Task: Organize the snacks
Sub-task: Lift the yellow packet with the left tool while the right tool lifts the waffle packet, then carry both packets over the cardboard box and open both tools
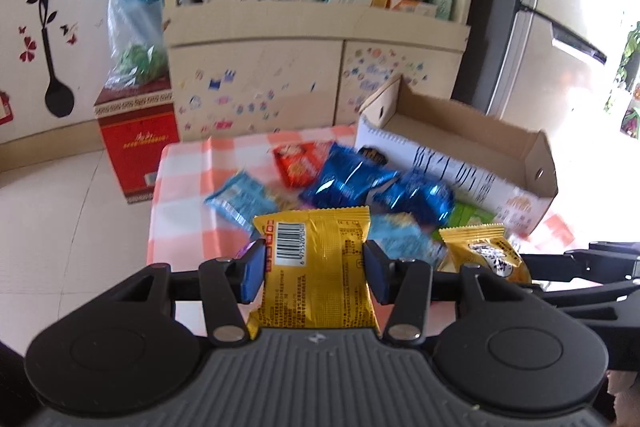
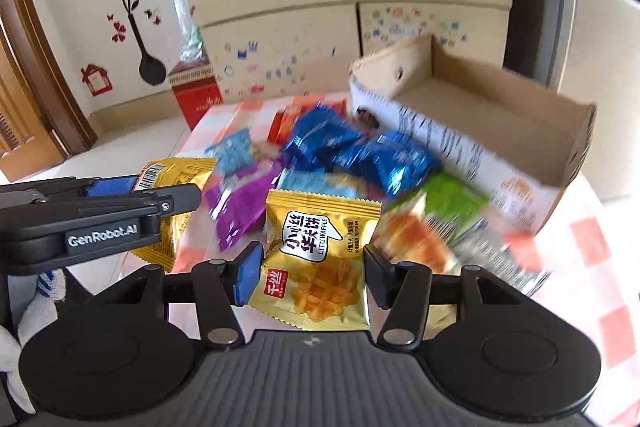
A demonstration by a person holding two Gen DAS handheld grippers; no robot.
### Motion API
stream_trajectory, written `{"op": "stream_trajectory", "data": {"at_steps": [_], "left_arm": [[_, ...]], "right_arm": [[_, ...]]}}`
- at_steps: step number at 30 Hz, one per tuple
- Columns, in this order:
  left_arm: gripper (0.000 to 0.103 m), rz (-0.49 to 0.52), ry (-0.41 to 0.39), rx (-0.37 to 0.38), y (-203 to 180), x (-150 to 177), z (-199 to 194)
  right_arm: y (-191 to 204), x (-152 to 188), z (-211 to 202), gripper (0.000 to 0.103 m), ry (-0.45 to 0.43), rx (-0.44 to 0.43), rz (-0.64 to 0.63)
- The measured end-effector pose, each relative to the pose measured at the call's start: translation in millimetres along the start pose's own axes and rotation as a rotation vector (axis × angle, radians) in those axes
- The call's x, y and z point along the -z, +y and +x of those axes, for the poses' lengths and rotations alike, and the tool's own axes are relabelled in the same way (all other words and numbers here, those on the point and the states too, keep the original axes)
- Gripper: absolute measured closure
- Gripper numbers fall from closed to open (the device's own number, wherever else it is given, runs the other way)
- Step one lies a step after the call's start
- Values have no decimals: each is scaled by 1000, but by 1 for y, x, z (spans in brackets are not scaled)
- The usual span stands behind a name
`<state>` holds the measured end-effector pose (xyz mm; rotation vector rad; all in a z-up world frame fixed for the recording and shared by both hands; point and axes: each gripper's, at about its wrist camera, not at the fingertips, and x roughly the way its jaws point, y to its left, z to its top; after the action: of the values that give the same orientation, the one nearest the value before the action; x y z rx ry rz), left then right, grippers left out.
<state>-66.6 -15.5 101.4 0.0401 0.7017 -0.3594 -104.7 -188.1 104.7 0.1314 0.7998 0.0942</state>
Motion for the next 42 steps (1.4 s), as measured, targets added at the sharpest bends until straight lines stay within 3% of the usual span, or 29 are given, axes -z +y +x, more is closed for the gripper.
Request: {"op": "stream_trajectory", "data": {"at_steps": [5, 19, 30, 42], "left_arm": [[53, 11, -35, 24, -12, -24, 1], [53, 64, -40, 114, -64, -84, 46], [53, 121, -17, 149, -96, -122, 111], [53, 124, 2, 218, -121, -143, 171]], "right_arm": [[-20, -18, -8, 42, -56, 25, -13], [-70, -60, -8, 42, -153, 106, 25], [-112, -83, 12, 42, -165, 121, 197], [-130, -103, 36, 42, -176, 173, 287]]}}
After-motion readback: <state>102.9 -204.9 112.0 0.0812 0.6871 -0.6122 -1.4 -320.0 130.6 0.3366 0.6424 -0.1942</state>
